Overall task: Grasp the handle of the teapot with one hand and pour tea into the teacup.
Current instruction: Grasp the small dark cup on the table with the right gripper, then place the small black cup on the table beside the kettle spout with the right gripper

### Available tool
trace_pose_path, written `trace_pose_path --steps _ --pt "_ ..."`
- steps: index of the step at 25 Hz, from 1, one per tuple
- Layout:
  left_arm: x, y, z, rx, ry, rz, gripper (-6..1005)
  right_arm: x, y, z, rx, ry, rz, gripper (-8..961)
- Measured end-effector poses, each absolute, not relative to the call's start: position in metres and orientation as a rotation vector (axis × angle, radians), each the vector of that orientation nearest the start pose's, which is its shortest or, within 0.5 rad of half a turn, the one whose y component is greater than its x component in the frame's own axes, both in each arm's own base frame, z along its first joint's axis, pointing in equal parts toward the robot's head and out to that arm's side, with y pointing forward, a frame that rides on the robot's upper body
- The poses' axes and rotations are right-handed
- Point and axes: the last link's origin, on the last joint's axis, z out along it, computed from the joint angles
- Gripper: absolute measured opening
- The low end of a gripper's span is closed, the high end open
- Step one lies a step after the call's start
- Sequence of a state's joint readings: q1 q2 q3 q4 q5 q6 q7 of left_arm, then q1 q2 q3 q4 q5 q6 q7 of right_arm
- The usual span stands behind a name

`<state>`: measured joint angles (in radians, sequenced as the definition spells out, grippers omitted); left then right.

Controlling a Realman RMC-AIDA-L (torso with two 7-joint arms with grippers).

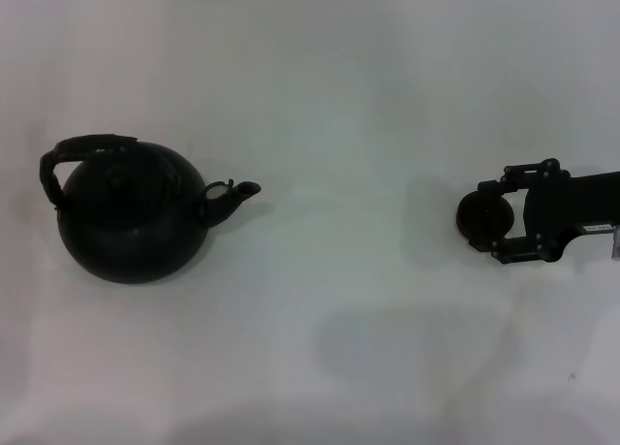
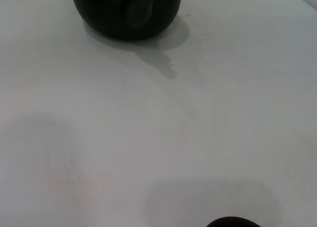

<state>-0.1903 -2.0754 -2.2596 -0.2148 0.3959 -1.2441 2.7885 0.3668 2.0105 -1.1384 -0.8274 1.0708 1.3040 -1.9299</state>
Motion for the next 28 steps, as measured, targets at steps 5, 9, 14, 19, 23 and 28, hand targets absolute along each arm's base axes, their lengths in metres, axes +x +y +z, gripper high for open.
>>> trace_pose_path --steps 5,9,14,19,23,28 --pt "-0.415 0.252 0.072 -1.252 -0.607 -0.621 730 0.316 0.309 -0.006 -2.851 0.2 -0.001 726" --pt "-0.416 0.25 0.072 -1.251 -0.609 -0.62 730 0.314 0.31 0.0 -2.845 0.21 0.029 728" --pt "-0.415 0.25 0.071 -1.252 -0.609 -0.621 731 0.301 0.317 0.008 -2.852 0.219 0.074 731" --pt "-0.414 0.252 0.07 -1.255 -0.611 -0.626 731 0.281 0.325 0.012 -2.867 0.193 0.055 734" --pt "-0.414 0.253 0.069 -1.255 -0.611 -0.629 731 0.27 0.327 0.011 -2.883 0.149 0.042 736" --pt "-0.414 0.253 0.069 -1.255 -0.611 -0.63 731 0.252 0.33 0.006 -2.907 0.073 0.025 739"
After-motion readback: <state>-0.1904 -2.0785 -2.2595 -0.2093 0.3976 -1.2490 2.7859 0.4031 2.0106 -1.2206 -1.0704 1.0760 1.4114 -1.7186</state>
